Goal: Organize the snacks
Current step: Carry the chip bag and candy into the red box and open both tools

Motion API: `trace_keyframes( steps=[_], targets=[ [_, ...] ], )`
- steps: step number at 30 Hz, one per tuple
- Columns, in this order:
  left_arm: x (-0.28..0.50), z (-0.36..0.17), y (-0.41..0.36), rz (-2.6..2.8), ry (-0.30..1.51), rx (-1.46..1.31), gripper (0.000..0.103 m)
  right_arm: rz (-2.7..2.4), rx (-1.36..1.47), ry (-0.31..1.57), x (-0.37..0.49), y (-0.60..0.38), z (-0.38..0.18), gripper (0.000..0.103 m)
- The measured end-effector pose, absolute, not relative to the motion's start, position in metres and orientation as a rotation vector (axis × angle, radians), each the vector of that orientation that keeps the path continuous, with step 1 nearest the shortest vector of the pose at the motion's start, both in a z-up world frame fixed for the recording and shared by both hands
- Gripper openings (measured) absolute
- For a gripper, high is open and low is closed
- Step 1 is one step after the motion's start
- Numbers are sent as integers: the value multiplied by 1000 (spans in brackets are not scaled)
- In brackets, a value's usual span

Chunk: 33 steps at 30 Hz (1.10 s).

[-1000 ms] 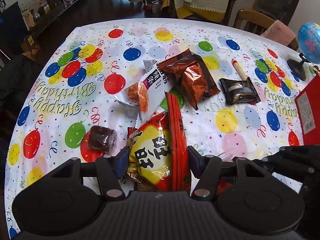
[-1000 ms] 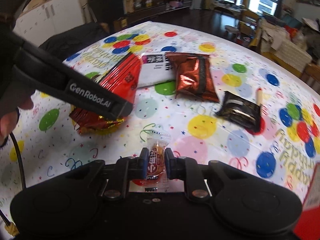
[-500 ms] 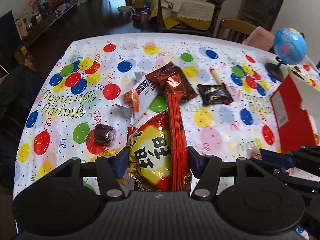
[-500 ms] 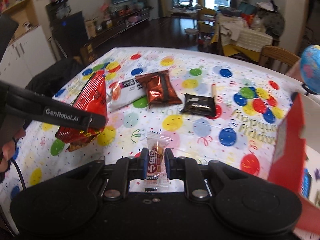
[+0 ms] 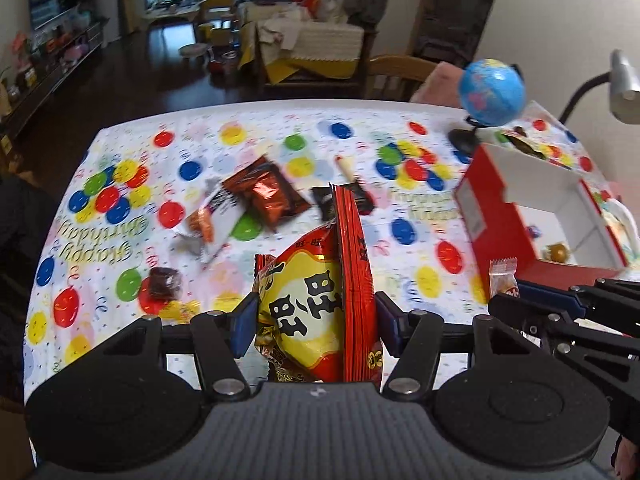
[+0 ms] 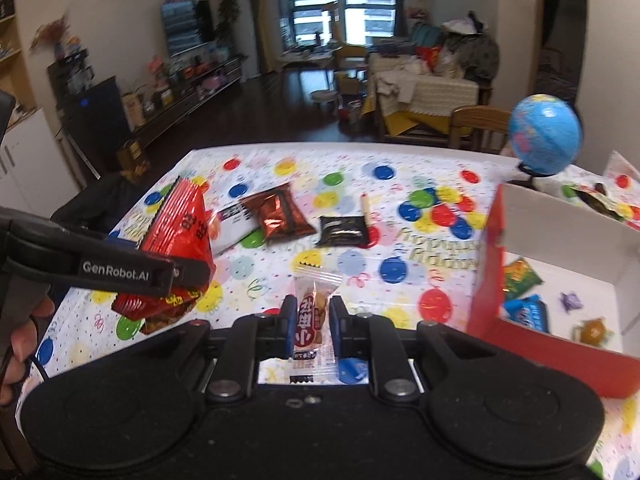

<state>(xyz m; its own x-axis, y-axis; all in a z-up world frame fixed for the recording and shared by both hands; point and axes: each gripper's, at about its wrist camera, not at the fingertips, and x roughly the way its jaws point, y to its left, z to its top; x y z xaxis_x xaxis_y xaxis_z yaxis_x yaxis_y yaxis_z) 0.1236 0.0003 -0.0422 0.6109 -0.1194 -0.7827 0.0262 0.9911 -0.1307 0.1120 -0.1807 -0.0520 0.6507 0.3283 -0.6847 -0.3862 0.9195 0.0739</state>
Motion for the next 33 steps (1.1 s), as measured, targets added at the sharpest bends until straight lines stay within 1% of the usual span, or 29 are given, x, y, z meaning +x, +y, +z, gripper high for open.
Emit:
trace_keyframes(
  steps=[9,19,33],
  targets=[
    [128,-19,-54,-171,875,-69,60,342,-38,720,107,-227,-32,14],
    [158,-9,-133,-225,862,-28,60,303,-18,711,125,-299,-25,14],
    [209,-24,-231,-288,895,52,60,202,10,740,159,-391,-44,14]
  ],
)
